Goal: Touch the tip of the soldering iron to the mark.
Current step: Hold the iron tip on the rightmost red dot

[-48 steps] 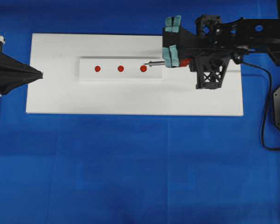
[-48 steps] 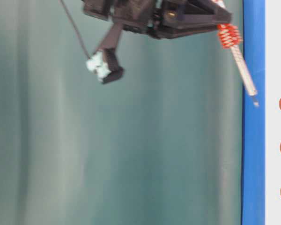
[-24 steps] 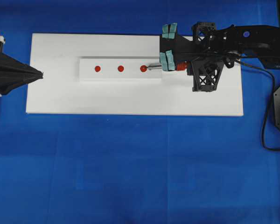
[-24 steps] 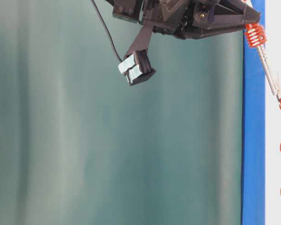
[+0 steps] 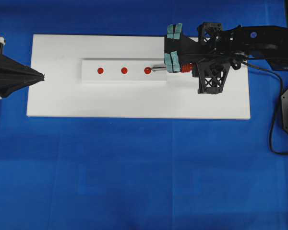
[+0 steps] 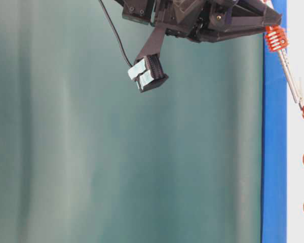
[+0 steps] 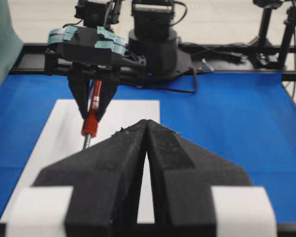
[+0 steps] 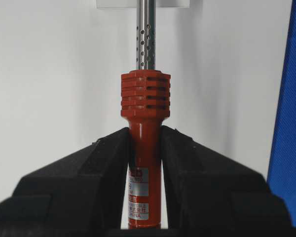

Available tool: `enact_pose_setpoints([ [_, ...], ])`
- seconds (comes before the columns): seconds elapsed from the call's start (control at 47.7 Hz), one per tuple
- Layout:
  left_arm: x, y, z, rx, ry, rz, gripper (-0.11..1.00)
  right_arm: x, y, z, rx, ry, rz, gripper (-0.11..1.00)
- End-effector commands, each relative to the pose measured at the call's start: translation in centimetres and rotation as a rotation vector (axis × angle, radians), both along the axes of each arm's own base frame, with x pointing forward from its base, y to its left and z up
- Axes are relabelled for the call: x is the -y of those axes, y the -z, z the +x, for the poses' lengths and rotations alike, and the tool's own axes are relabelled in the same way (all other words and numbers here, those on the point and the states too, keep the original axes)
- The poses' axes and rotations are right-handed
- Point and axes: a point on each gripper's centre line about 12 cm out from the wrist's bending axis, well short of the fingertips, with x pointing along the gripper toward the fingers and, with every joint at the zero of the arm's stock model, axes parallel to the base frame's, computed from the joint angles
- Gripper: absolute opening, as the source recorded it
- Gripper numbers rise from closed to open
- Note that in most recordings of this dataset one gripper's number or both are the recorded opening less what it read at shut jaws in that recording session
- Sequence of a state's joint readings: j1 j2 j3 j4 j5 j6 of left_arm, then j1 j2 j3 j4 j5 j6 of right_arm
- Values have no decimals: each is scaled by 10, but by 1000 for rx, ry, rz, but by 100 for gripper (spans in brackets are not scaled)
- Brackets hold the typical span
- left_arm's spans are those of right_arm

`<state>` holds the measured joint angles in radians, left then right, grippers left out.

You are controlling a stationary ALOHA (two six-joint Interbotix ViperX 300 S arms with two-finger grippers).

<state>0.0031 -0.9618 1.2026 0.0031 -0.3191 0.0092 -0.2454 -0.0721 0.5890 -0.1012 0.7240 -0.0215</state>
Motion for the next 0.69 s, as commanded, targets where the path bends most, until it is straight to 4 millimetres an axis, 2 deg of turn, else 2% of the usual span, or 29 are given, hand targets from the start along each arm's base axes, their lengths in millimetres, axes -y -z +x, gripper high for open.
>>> enact_pose_setpoints([
  [0.0,0,-4,2,14,1,0,2,1,-6,3,23,3,-1,7],
  [0.671,0,-4,2,15,1,0,2,0,-5,2,21,8,7,7],
])
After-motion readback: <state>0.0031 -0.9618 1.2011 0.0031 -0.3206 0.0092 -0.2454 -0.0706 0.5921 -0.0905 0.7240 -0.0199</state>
